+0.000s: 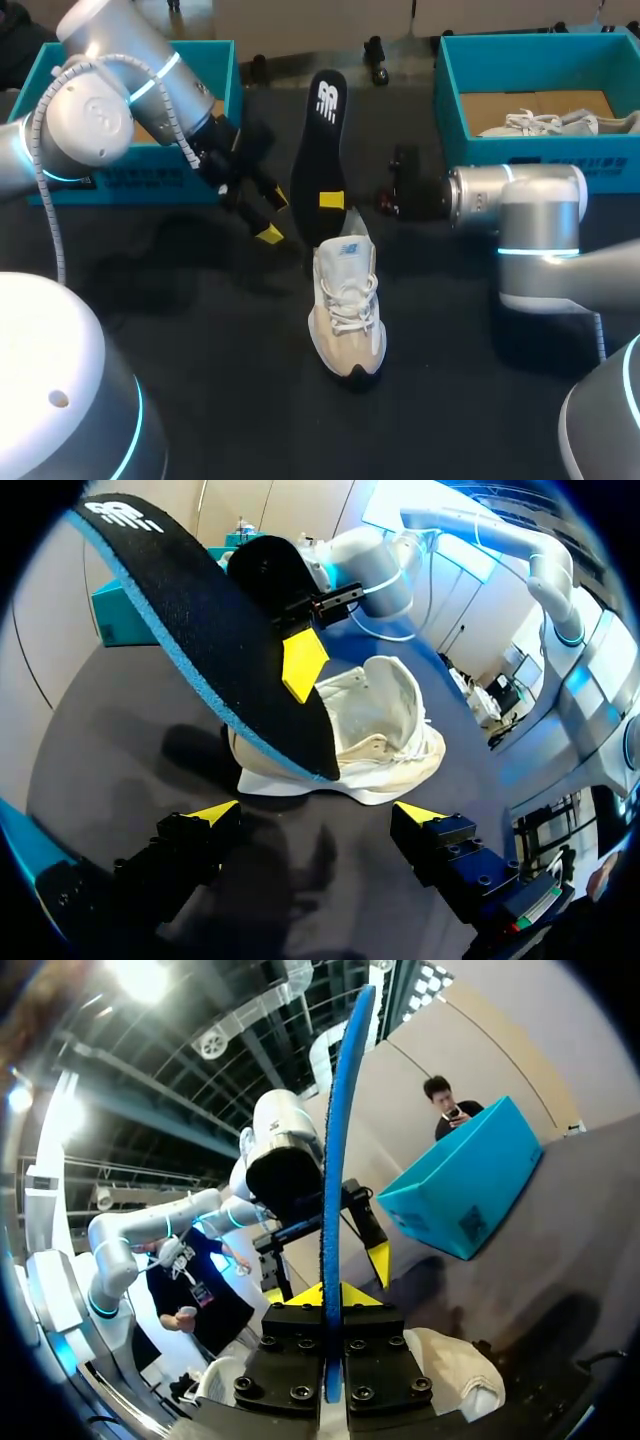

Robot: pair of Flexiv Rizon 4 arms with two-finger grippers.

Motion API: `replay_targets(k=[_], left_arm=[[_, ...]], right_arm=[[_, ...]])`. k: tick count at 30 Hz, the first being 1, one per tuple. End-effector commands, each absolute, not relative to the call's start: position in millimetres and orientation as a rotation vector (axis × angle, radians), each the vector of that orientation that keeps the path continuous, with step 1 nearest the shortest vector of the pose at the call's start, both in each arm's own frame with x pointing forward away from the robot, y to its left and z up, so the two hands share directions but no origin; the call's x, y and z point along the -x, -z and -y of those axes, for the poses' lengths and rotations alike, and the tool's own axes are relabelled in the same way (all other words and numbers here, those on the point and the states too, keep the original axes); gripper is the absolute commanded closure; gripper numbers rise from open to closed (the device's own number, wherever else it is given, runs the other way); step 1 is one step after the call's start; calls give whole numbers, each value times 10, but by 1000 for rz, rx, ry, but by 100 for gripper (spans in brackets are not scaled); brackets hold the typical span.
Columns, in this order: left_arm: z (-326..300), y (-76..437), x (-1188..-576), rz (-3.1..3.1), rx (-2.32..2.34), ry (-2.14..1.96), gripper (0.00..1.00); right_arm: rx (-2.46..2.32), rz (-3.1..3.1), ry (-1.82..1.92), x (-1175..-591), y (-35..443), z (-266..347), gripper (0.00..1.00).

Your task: Take the shoe out of the shoebox, open the shoe tongue, remove and reinsert the insole, then place the shoe into the shoebox

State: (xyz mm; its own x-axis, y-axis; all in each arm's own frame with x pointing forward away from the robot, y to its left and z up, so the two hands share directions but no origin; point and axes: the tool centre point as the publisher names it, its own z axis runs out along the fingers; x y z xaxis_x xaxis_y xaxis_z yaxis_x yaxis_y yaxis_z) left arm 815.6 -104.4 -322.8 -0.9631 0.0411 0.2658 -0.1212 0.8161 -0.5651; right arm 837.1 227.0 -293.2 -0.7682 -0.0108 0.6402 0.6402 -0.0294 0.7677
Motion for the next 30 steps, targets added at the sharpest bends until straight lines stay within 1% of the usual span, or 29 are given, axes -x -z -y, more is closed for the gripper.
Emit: replay_targets(k=[1, 30], left_arm=[[1039, 3222, -8150, 2737, -62, -873, 0], [1039, 3222, -8150, 2737, -62, -873, 0]], right_arm=[[654, 1795, 1843, -8390, 2919, -2292, 100], [642, 1829, 1820, -8478, 2875, -2191, 100]])
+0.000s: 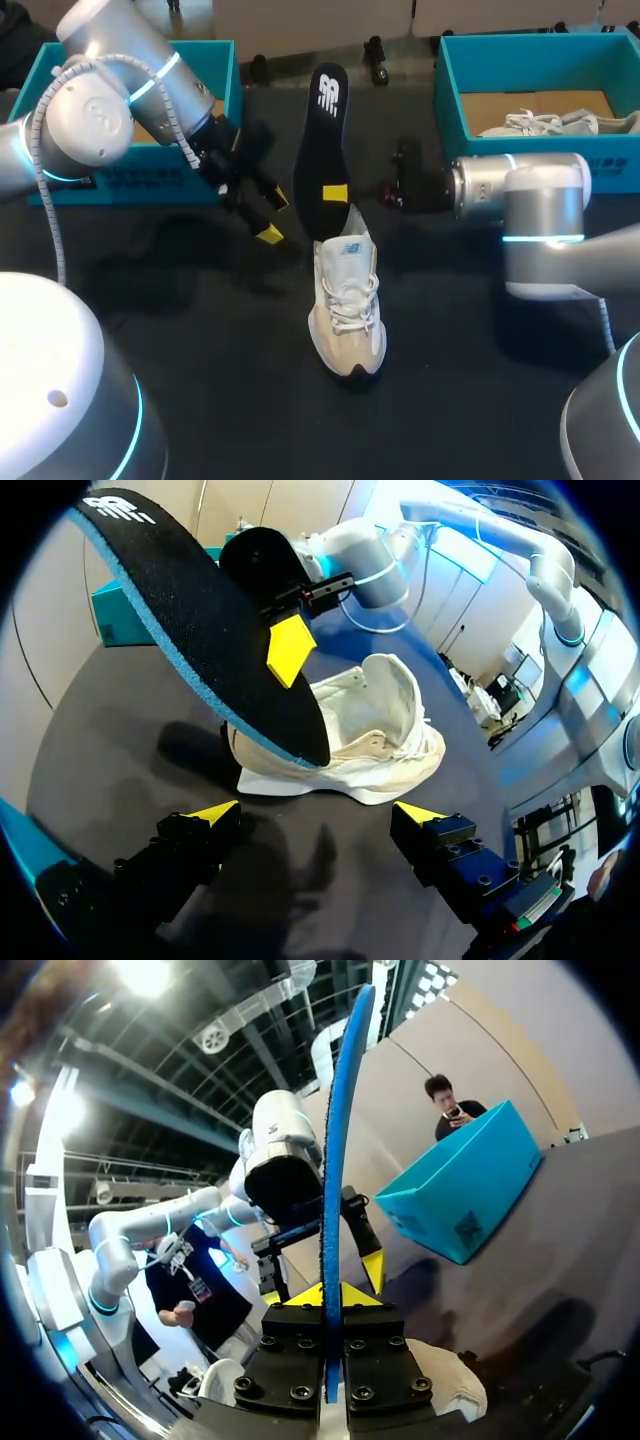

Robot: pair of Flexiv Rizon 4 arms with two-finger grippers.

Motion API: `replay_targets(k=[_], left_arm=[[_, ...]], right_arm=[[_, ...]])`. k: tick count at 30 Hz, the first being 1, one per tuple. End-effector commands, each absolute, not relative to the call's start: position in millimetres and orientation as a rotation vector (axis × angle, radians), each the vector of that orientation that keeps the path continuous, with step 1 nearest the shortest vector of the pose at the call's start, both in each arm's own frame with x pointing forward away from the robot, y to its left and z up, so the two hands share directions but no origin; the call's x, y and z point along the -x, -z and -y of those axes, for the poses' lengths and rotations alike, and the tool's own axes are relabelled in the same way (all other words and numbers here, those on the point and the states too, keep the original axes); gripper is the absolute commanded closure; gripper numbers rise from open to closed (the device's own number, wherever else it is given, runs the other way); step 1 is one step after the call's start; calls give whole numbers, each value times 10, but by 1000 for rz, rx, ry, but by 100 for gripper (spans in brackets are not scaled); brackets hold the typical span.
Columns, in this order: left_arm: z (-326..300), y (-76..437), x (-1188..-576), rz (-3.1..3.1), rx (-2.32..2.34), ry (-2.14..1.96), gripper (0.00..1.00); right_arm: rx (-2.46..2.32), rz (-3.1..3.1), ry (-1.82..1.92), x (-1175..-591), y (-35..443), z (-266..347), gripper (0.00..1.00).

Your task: Take the shoe out of the shoebox, open the shoe tongue, remove and reinsert the insole, then place the shoe into the shoebox

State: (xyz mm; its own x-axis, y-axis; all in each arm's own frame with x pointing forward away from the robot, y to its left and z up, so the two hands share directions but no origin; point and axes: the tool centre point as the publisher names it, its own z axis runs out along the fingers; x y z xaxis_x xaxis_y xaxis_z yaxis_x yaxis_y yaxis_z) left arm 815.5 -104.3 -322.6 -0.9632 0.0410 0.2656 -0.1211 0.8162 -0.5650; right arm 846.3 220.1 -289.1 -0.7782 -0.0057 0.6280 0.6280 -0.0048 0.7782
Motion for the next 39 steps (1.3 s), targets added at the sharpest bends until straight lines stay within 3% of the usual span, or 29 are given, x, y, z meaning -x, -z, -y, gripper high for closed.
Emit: replay_targets(k=[1, 39], left_arm=[[1039, 3222, -8150, 2737, -62, -873, 0], [1039, 3222, -8150, 2737, -62, -873, 0]], right_arm=[[642, 1830, 1818, -8480, 2873, -2185, 100], [613, 1933, 1791, -8444, 3099, -1945, 100]])
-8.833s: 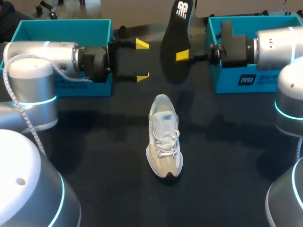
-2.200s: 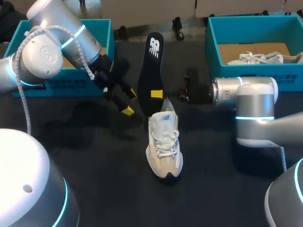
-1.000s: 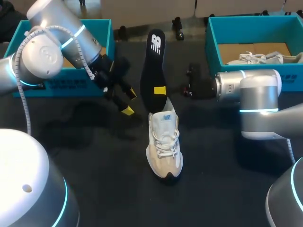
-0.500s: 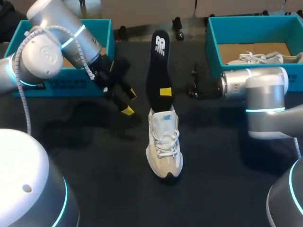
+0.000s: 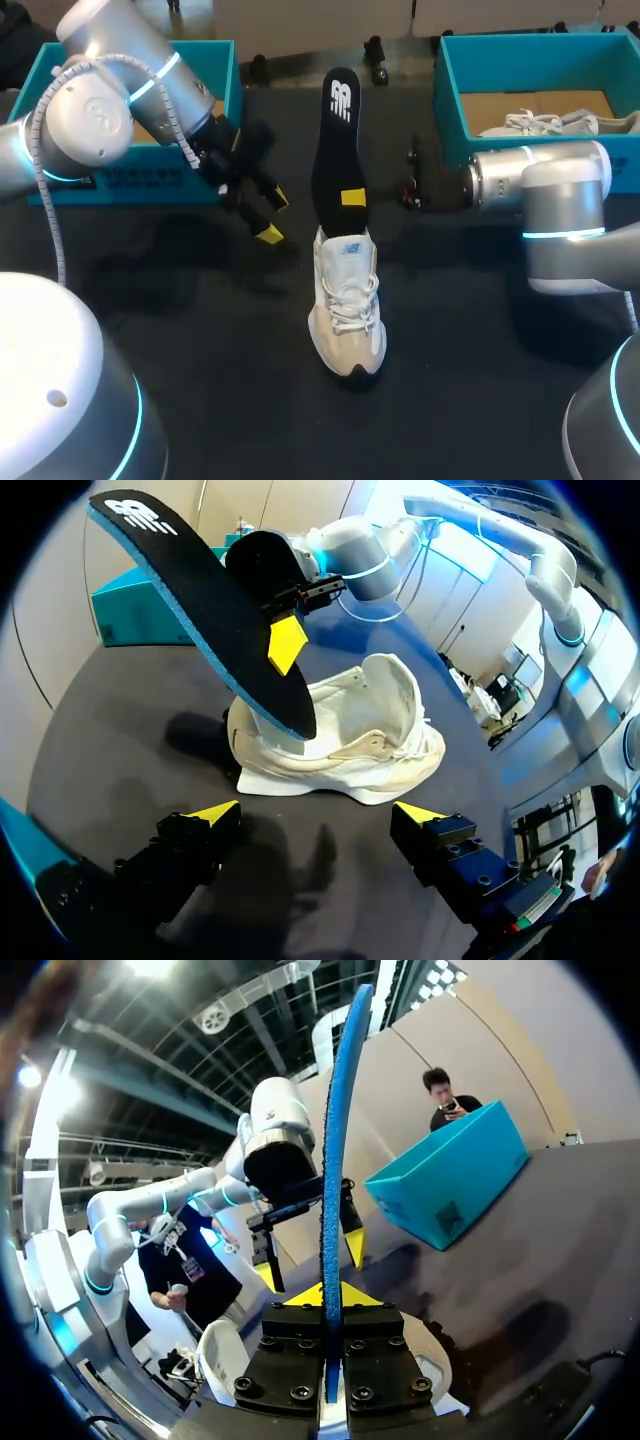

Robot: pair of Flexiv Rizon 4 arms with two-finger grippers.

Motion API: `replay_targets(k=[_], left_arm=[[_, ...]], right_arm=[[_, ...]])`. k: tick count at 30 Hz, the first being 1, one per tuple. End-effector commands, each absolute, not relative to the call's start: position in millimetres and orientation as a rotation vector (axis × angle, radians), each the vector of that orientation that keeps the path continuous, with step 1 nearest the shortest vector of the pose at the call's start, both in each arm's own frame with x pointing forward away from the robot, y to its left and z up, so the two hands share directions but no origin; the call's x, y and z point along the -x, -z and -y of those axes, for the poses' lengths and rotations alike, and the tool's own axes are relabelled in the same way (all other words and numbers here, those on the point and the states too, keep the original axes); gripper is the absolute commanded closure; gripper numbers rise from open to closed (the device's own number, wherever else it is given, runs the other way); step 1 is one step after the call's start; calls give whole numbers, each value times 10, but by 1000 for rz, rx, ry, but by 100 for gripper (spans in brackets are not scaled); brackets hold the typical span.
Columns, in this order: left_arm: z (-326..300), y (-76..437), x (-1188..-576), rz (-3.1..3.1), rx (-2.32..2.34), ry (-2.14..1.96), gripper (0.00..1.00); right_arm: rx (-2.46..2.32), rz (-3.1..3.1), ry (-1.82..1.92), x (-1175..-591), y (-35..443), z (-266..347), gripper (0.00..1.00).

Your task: Take the shoe out of the shoebox, open the shoe tongue, remove and reinsert the insole, then place the shoe into the shoebox

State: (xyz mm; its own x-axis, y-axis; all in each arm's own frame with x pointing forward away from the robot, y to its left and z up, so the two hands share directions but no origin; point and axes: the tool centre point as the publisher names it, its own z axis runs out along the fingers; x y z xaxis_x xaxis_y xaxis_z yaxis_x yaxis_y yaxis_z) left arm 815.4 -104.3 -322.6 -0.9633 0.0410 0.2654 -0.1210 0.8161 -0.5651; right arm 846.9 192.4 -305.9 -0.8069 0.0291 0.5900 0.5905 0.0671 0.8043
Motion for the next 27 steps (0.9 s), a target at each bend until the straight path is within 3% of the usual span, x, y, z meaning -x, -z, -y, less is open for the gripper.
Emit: replay_targets(k=[1, 27], left_arm=[[1039, 3222, -8150, 2737, -62, -873, 0], [1039, 3222, -8150, 2737, -62, -873, 0]], right_arm=[[612, 1933, 1791, -8438, 3111, -1948, 100], [631, 1925, 1784, -8221, 3346, -2045, 100]])
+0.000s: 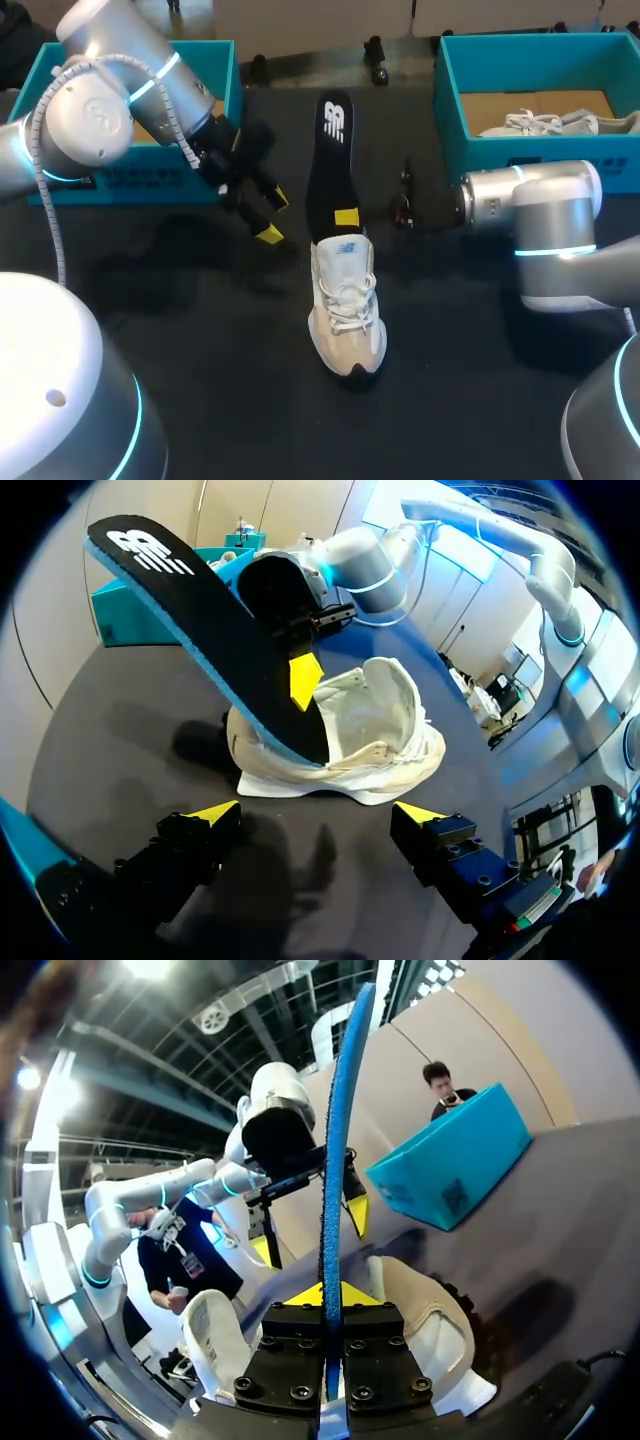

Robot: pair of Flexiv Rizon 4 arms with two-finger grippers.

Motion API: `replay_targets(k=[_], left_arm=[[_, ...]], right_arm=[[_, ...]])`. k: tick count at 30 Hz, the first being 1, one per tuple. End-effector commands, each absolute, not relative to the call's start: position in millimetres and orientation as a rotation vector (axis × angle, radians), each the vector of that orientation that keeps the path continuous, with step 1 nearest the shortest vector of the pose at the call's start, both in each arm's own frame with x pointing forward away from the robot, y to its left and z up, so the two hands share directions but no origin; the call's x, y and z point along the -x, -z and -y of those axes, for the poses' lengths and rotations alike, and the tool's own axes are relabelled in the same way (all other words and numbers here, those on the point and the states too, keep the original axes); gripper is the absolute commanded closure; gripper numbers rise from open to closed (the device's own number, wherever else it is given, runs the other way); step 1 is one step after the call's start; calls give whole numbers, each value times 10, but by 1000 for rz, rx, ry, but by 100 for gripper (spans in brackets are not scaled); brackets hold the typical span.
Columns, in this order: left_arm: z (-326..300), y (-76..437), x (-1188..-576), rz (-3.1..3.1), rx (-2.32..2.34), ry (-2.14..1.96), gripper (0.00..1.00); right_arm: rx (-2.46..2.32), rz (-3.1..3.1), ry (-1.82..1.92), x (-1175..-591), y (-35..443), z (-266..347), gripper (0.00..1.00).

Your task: Take the shoe out of the shoebox, open the shoe tongue, remove and reinsert the insole, then place the shoe into the shoebox

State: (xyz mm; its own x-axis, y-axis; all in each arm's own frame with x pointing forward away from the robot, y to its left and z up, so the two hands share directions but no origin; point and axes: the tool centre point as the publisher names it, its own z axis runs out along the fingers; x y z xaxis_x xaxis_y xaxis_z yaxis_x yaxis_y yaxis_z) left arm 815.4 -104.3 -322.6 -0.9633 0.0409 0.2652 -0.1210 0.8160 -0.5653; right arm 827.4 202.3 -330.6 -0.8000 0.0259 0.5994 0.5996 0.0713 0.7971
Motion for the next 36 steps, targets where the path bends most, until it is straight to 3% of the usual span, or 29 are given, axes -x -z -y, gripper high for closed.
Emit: replay_targets(k=[1, 36], left_arm=[[1039, 3222, -8150, 2737, -62, -873, 0], [1039, 3222, -8150, 2737, -62, -873, 0]], right_arm=[[635, 1924, 1786, -8208, 3362, -2042, 100], [750, 1907, 1679, -7908, 3446, -1995, 100]])
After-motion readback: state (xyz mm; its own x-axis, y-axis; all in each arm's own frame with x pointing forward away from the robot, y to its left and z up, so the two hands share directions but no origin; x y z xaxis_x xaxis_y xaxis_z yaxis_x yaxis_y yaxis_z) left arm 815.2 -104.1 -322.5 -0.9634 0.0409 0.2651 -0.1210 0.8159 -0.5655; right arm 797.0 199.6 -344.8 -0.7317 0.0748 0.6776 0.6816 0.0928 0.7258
